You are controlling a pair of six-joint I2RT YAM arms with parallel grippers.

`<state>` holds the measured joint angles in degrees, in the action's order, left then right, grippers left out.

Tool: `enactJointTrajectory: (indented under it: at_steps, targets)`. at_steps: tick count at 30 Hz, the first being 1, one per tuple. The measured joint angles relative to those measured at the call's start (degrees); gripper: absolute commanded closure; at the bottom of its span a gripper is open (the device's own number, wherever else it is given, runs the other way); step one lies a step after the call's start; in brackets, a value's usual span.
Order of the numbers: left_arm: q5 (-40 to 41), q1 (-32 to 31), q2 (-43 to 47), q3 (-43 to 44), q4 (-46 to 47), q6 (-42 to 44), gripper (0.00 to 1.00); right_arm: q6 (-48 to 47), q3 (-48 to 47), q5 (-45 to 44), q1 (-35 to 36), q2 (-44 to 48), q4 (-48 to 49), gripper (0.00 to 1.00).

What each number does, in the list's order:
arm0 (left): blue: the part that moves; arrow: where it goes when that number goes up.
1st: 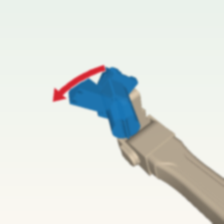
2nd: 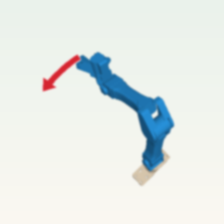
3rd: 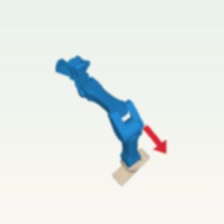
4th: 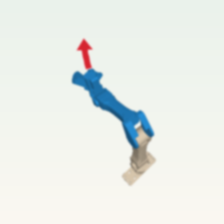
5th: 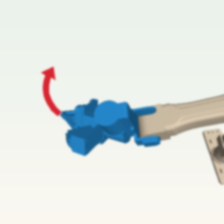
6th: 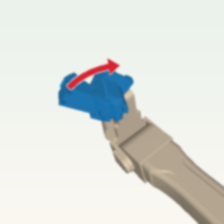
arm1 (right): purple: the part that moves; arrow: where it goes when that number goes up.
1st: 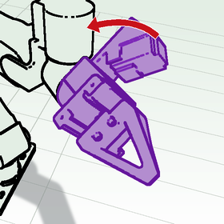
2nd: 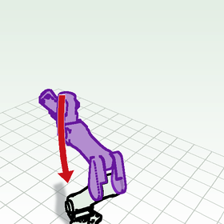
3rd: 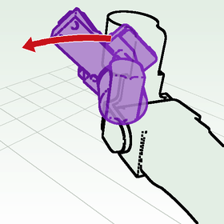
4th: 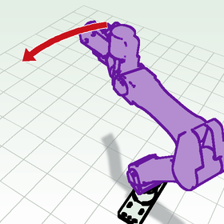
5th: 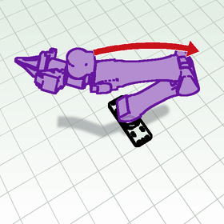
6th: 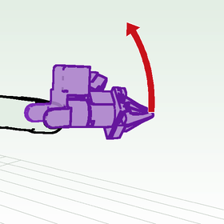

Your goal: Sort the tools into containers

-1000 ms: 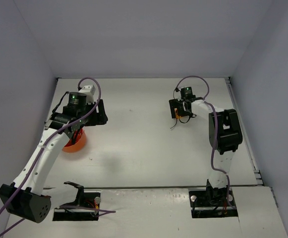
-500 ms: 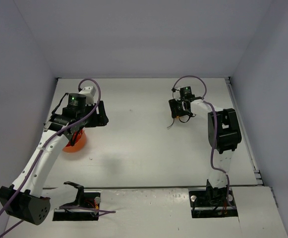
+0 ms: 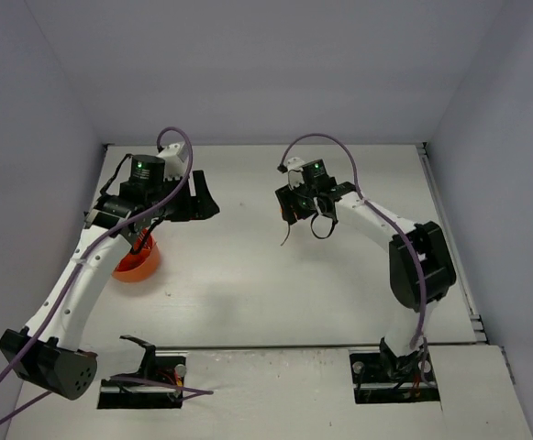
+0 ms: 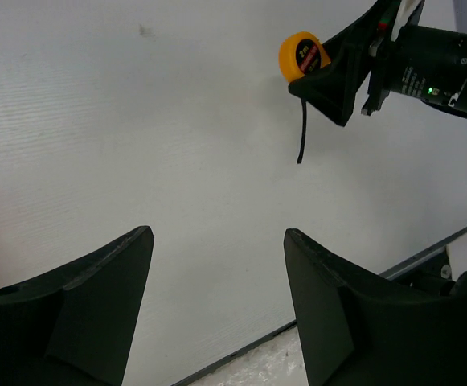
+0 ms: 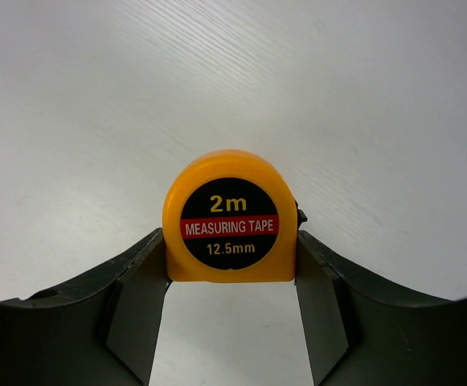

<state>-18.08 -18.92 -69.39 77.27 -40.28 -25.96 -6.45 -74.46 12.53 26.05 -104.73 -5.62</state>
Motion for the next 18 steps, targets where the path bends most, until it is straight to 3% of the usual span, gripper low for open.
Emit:
enactJointTrajectory:
  at_steps: [8, 18]
  targets:
    - [-8.28, -0.15, -5.11, 4.1, 0.15, -3.61, 0.37, -0.95, 0.0, 3.63, 11.21, 13.15, 0.24, 0.71]
    - [-13.6, -1.02, -7.77, 5.12, 1.58, -8.81, 0.37, -0.97, -0.55, 4.94, 15.03, 16.02, -0.07, 0.71]
